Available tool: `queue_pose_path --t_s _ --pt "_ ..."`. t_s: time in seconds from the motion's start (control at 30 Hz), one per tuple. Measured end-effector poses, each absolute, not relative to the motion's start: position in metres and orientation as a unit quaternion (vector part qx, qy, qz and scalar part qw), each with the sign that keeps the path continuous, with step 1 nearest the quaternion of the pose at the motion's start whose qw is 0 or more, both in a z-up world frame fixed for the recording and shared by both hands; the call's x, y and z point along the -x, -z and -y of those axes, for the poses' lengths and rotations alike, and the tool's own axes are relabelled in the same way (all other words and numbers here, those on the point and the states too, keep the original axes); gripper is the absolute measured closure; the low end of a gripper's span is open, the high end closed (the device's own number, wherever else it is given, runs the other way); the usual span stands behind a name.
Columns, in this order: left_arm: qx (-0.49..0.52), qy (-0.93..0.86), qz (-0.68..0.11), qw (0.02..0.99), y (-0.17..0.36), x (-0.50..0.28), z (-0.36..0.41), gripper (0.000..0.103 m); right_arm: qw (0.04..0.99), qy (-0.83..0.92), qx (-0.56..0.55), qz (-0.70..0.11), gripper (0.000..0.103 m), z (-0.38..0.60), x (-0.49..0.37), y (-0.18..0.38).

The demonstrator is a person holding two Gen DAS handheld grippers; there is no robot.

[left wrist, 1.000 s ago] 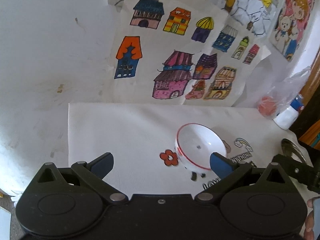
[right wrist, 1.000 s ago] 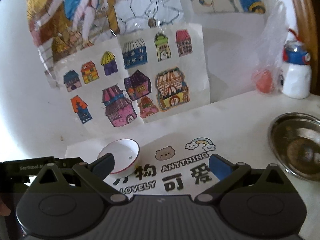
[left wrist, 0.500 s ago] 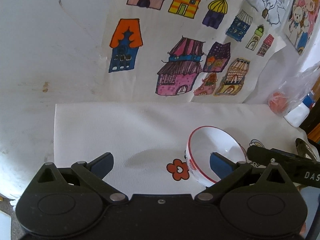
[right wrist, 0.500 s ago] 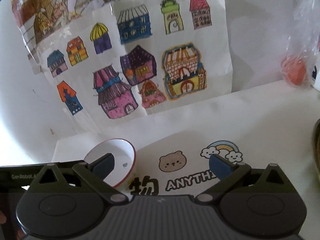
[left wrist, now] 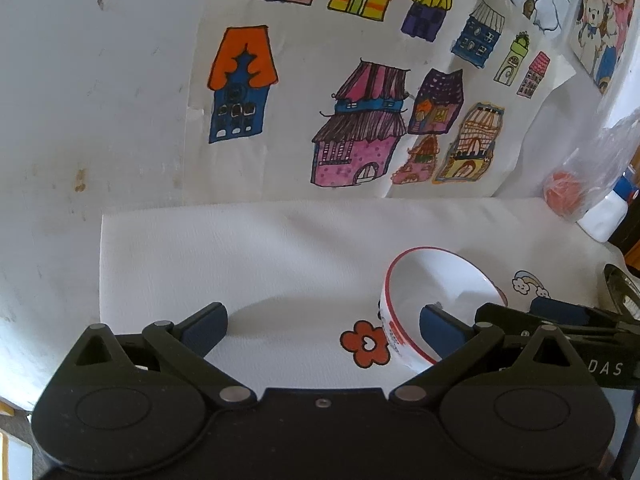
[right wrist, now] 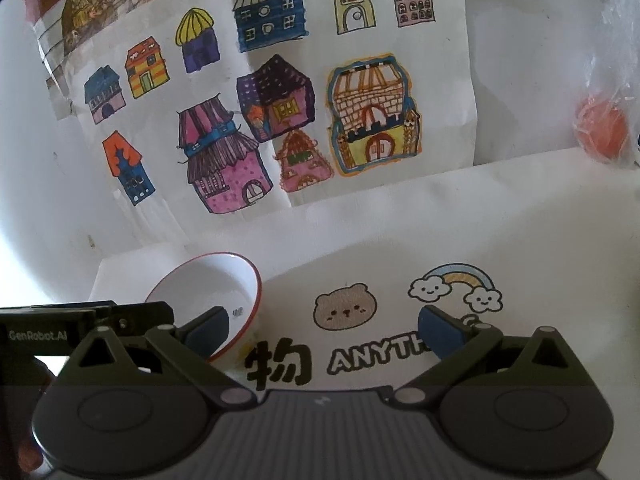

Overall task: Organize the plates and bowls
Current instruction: 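Move both grippers to the rim of the second white bowl, then close both grippers on the second white bowl's rim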

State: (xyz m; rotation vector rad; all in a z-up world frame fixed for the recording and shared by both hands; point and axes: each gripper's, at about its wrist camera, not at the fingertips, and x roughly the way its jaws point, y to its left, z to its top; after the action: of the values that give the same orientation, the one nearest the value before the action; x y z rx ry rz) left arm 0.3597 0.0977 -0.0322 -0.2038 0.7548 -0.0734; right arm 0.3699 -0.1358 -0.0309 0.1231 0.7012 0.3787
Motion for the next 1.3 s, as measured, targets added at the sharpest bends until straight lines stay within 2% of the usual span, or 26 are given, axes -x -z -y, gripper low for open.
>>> queue_pose_path --t_s 0.13,0.43,0.57,0.7,0.77,0.8,1.03,1.07,1.3 --pt "0.091 0.031 -0.363 0.927 0.032 -0.360 -0.095 0.003 0.922 -0.187 -0.047 -0.336 0.003 0.133 -0.368 0.030" --pt "0.084 0.050 -0.360 0.928 0.030 -0.357 -0.092 0.017 0.918 -0.212 -0.053 -0.330 0.020 0.132 -0.365 0.029" --pt "0.085 0.065 -0.362 0.926 0.029 -0.356 -0.089 0.027 0.914 -0.229 -0.062 -0.328 0.030 0.134 -0.365 0.029" --pt "0.096 0.078 -0.367 0.922 0.028 -0.355 -0.087 0.039 0.909 -0.251 -0.069 -0.326 0.045 0.133 -0.365 0.030" --pt "0.100 0.084 -0.370 0.920 0.028 -0.355 -0.085 0.052 0.905 -0.261 -0.069 -0.328 0.052 0.131 -0.365 0.030" --pt "0.100 0.088 -0.370 0.919 0.028 -0.355 -0.084 0.054 0.903 -0.267 -0.070 -0.329 0.057 0.131 -0.365 0.030" --pt "0.107 0.103 -0.371 0.917 0.027 -0.352 -0.078 0.079 0.894 -0.292 -0.080 -0.331 0.076 0.130 -0.364 0.029" --pt "0.107 0.103 -0.370 0.917 0.026 -0.351 -0.077 0.081 0.892 -0.295 -0.081 -0.332 0.080 0.130 -0.364 0.029" --pt "0.116 0.087 -0.369 0.918 0.021 -0.346 -0.072 0.086 0.894 -0.290 -0.076 -0.333 0.086 0.130 -0.361 0.030"
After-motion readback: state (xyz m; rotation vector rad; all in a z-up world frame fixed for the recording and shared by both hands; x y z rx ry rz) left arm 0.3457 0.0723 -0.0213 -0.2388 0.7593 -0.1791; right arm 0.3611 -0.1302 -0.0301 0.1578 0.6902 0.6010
